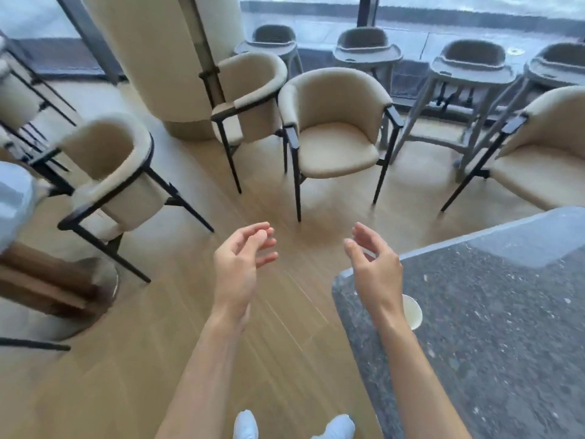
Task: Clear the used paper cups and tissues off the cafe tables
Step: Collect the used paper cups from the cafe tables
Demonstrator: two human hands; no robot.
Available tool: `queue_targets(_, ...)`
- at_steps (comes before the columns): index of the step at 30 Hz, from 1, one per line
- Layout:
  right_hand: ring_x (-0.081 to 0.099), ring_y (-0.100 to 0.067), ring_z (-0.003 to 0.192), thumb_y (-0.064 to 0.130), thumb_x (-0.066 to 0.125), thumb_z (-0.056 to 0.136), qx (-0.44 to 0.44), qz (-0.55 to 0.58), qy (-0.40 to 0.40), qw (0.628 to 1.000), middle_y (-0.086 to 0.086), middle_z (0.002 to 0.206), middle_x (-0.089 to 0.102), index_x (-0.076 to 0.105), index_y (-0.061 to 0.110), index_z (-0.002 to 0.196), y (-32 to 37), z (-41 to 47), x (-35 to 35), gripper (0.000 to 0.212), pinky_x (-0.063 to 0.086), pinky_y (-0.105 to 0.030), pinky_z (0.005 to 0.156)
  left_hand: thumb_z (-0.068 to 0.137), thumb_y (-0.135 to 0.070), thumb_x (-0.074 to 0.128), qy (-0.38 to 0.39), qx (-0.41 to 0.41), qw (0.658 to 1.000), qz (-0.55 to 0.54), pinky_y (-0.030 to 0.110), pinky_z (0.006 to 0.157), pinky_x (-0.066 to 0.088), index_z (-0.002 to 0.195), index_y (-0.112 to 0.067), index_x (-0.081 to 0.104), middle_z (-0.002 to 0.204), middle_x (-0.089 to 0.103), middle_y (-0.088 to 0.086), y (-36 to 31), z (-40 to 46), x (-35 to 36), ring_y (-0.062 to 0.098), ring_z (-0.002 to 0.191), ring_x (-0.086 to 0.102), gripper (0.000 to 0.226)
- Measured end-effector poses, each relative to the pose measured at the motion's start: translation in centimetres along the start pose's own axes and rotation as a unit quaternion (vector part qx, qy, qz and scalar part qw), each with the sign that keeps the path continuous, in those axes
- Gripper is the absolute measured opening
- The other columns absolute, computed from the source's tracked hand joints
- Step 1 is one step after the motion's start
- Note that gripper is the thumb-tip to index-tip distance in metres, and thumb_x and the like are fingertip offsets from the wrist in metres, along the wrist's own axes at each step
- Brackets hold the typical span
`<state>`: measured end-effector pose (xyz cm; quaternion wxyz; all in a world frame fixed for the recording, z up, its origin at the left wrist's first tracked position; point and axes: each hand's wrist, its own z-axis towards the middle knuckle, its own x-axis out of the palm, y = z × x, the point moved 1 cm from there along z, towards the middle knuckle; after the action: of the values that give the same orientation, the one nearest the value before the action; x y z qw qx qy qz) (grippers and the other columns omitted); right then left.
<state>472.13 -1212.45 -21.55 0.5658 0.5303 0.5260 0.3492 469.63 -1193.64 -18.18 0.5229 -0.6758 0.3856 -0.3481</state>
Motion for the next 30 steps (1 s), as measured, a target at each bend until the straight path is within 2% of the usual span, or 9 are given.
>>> queue_targets(4, 0.065, -0.002, 0.109, 0.022, 0.066, 0.096, -0.050, -0.009, 0.086, 0.995, 0.007, 0.128, 0.068, 0.063, 0.019, 0.134, 3.0, -2.3, 6.7, 0.039, 0.045, -0.002, 0.085, 0.103, -0.010, 0.051, -0.055, 0.034, 0.996, -0.054, 0.039, 0.083, 0.059, 0.107, -0.006, 0.072, 0.110, 0.072, 0.016, -2.3, -0.7, -7.3, 0.026, 0.100, 0.068, 0.022)
queue_targets(13, 0.063, 0.013, 0.100, 0.018, 0.065, 0.096, -0.142, -0.031, 0.265, 0.953, 0.006, 0.121, 0.070, 0.066, 0.017, 0.130, 9.0, -16.3, 25.9, 0.034, 0.044, -0.002, 0.081, 0.103, -0.011, 0.048, -0.198, 0.095, 0.969, -0.114, 0.045, 0.089, 0.058, 0.109, -0.005, 0.071, 0.115, 0.071, 0.021, -4.6, -4.8, -30.9, 0.033, 0.107, 0.068, 0.025)
queue_targets(17, 0.062, 0.014, 0.098, 0.020, 0.064, 0.097, -0.169, -0.036, 0.350, 0.921, 0.011, 0.116, 0.070, 0.067, 0.019, 0.130, 11.1, -26.0, 35.2, 0.033, 0.044, -0.002, 0.079, 0.101, -0.016, 0.051, -0.264, 0.123, 0.946, -0.143, 0.050, 0.093, 0.056, 0.109, -0.006, 0.071, 0.113, 0.072, 0.020, -5.2, -8.1, -43.8, 0.030, 0.106, 0.069, 0.024)
queue_targets(19, 0.061, 0.015, 0.100, 0.021, 0.063, 0.097, -0.174, -0.032, 0.384, 0.906, 0.014, 0.118, 0.069, 0.067, 0.020, 0.129, 12.0, -29.3, 38.4, 0.032, 0.044, -0.001, 0.080, 0.093, -0.025, 0.056, -0.291, 0.136, 0.935, -0.147, 0.046, 0.090, 0.057, 0.108, -0.008, 0.072, 0.112, 0.074, 0.017, -5.7, -9.7, -48.1, 0.029, 0.108, 0.069, 0.029)
queue_targets(22, 0.060, 0.019, 0.099, 0.019, 0.063, 0.097, -0.178, -0.032, 0.454, 0.872, 0.022, 0.113, 0.068, 0.068, 0.022, 0.127, 13.3, -36.3, 44.4, 0.030, 0.043, -0.001, 0.081, 0.088, -0.029, 0.055, -0.366, 0.157, 0.901, -0.172, 0.043, 0.089, 0.056, 0.108, -0.010, 0.073, 0.112, 0.074, 0.015, -6.0, -14.0, -56.4, 0.029, 0.109, 0.069, 0.033)
queue_targets(24, 0.063, 0.014, 0.101, 0.020, 0.063, 0.097, -0.176, -0.029, 0.495, 0.850, 0.021, 0.112, 0.069, 0.070, 0.024, 0.125, 14.2, -40.7, 47.8, 0.029, 0.047, -0.007, 0.084, 0.090, -0.029, 0.054, -0.415, 0.175, 0.875, -0.178, 0.044, 0.090, 0.056, 0.108, -0.011, 0.072, 0.112, 0.074, 0.013, -5.8, -17.0, -61.1, 0.027, 0.109, 0.068, 0.031)
queue_targets(27, 0.068, -0.002, 0.105, 0.024, 0.064, 0.095, -0.163, -0.026, 0.548, 0.820, 0.015, 0.112, 0.074, 0.072, 0.027, 0.120, 14.9, -46.5, 52.3, 0.026, 0.052, -0.026, 0.097, 0.095, -0.029, 0.053, -0.488, 0.187, 0.833, -0.183, 0.045, 0.092, 0.056, 0.109, -0.013, 0.072, 0.116, 0.073, 0.012, -5.1, -21.1, -66.5, 0.026, 0.112, 0.067, 0.028)
queue_targets(30, 0.070, -0.008, 0.105, 0.029, 0.061, 0.092, -0.149, -0.022, 0.603, 0.784, 0.012, 0.113, 0.074, 0.072, 0.028, 0.119, 15.1, -52.0, 56.0, 0.029, 0.052, -0.035, 0.102, 0.103, -0.025, 0.050, -0.547, 0.189, 0.795, -0.181, 0.045, 0.094, 0.056, 0.112, -0.013, 0.071, 0.118, 0.072, 0.011, -4.1, -24.4, -70.8, 0.025, 0.114, 0.067, 0.026)
